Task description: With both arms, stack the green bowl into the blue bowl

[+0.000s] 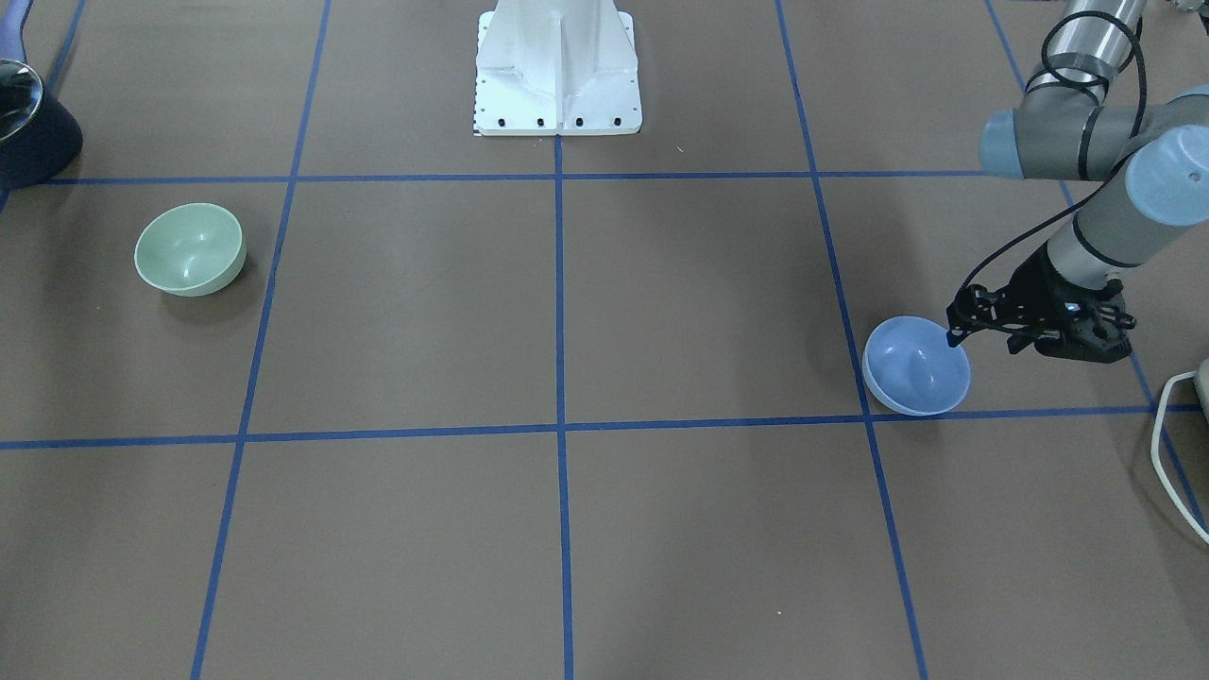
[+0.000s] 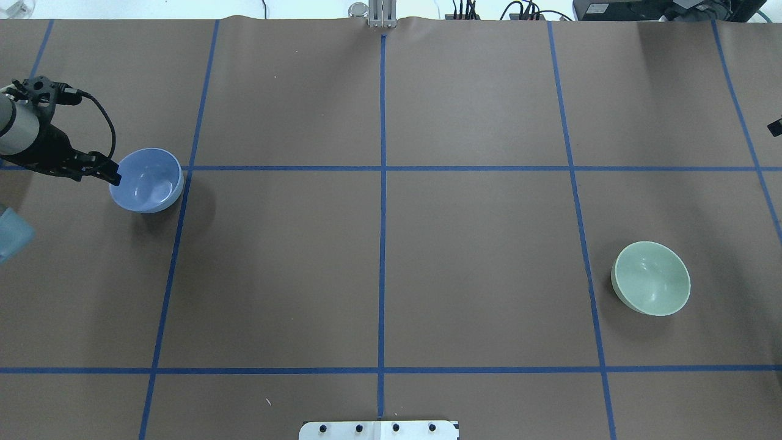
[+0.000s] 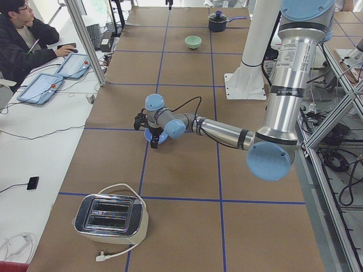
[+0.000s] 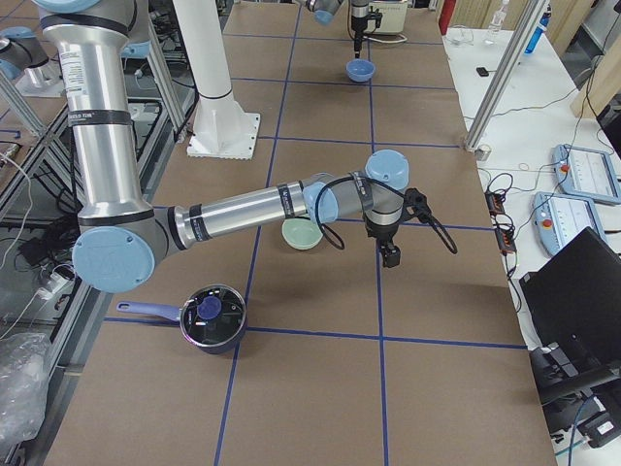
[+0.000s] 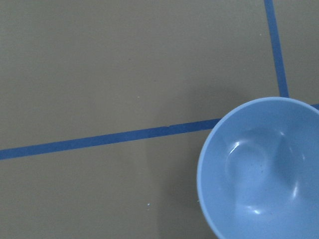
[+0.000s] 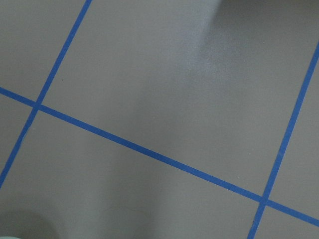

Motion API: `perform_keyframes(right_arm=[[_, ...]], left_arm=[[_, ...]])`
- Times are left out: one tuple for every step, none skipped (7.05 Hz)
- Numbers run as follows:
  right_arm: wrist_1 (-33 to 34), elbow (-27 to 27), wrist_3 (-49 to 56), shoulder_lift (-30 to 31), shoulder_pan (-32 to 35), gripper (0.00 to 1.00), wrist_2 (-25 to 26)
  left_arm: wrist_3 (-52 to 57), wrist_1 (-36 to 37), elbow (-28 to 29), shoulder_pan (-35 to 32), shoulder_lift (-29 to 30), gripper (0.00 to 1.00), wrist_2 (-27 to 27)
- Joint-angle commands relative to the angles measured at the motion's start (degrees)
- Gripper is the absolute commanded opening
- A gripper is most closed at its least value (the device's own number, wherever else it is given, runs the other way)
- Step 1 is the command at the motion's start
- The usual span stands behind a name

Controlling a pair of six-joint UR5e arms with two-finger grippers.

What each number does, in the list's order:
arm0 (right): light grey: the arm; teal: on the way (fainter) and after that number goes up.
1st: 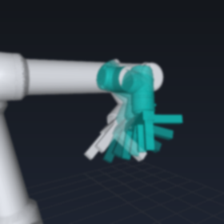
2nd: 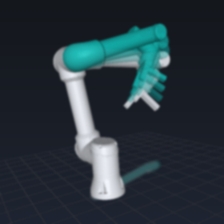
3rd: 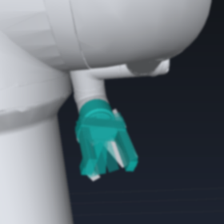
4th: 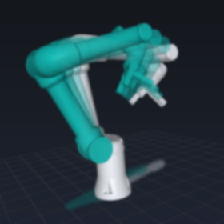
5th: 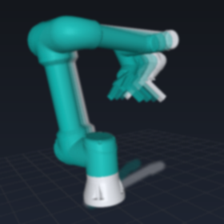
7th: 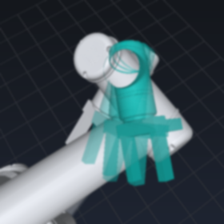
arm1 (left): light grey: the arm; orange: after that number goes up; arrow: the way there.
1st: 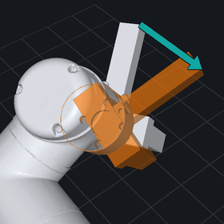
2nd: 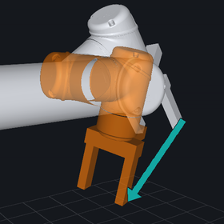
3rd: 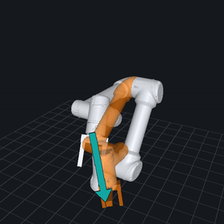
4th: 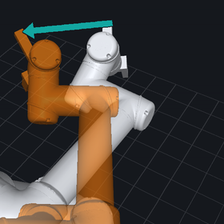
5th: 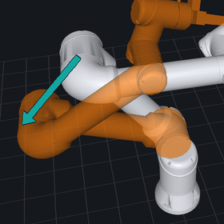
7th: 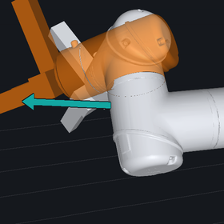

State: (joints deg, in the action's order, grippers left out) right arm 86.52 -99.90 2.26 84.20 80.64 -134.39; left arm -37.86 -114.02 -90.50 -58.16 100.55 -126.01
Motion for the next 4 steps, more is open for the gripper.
perform_keyframes(right_arm=[[0.05, -0.03, 0.02, 0.00, -0.13, 1.00, 0.00], [0.06, 0.06, -0.06, 0.00, -0.13, 1.00, 0.00], [-0.03, 0.06, 0.02, 0.00, -0.31, 1.00, 0.00], [-0.03, 0.15, 0.02, 0.00, -0.40, 1.00, 0.00]], left_arm=[[-0.28, -0.06, 4.18, 0.32, 3.06, 0.53, 0.24], [-0.28, -0.15, 4.54, 0.41, 3.16, 0.32, 0.24], [-0.19, -0.15, 4.80, 1.11, 3.07, 0.27, 0.24], [-0.28, -0.15, 4.98, 1.29, 3.07, 0.20, 0.24]])
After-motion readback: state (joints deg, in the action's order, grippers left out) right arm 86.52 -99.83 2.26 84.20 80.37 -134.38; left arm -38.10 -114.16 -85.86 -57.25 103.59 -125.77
